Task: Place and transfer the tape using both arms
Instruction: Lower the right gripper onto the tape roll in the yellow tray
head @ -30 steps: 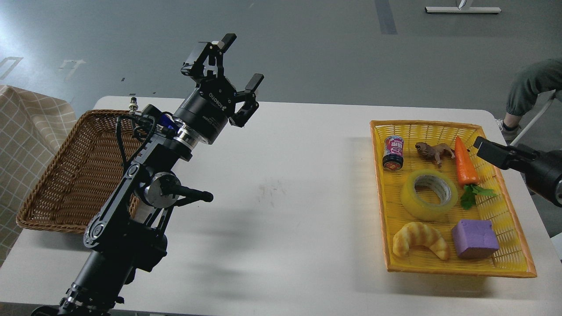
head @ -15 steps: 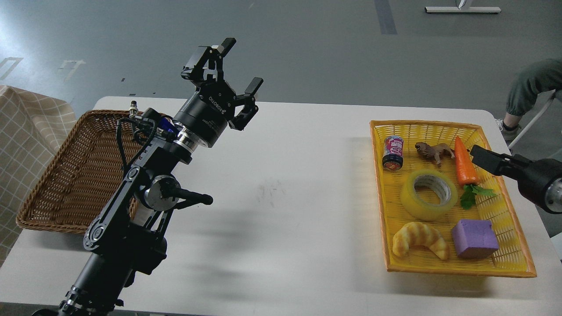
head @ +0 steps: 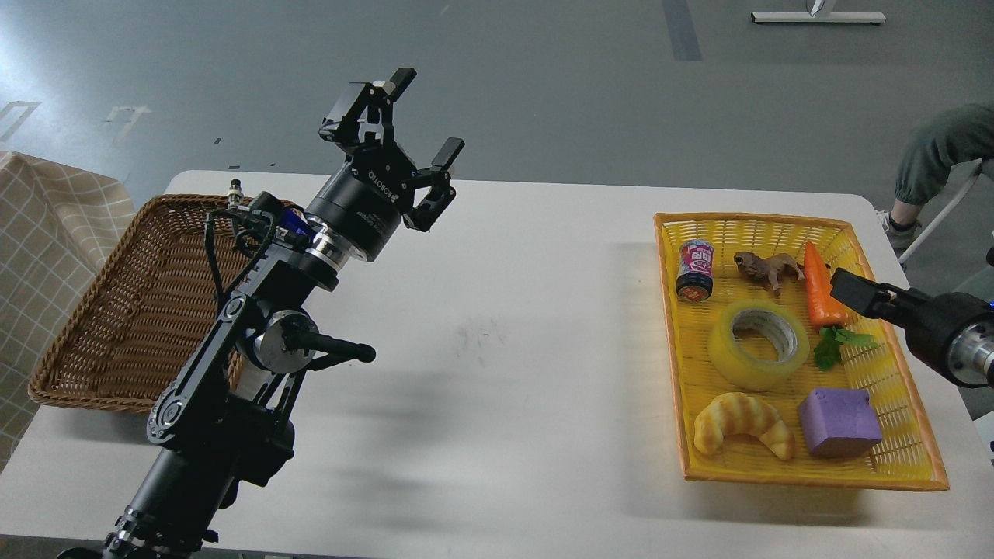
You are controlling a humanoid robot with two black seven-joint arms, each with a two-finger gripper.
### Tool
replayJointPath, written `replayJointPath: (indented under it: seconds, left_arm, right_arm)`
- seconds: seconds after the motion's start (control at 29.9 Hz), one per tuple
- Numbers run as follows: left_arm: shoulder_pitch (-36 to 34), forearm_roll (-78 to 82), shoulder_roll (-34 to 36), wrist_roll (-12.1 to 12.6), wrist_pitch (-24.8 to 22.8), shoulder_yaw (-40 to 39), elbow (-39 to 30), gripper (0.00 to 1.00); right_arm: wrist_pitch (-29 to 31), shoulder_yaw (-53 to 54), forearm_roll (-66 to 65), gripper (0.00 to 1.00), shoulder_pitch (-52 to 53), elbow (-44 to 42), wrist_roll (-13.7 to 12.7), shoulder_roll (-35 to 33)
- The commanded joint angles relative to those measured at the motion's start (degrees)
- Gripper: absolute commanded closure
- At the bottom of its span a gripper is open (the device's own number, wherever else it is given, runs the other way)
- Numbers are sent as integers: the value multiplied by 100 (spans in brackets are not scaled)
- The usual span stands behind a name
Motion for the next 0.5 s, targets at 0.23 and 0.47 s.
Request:
replayJointPath:
  seconds: [0.23,0.47]
  left_arm:
    - [-67,-9,0,-6,-3,25,9,2]
    - [-5,-9,0,-6,-3,25,9,2]
  right_arm:
    - [0,-716,-238,8,461,-467,70,-11]
    - [0,-998,-211,10,469,-459,105,-20]
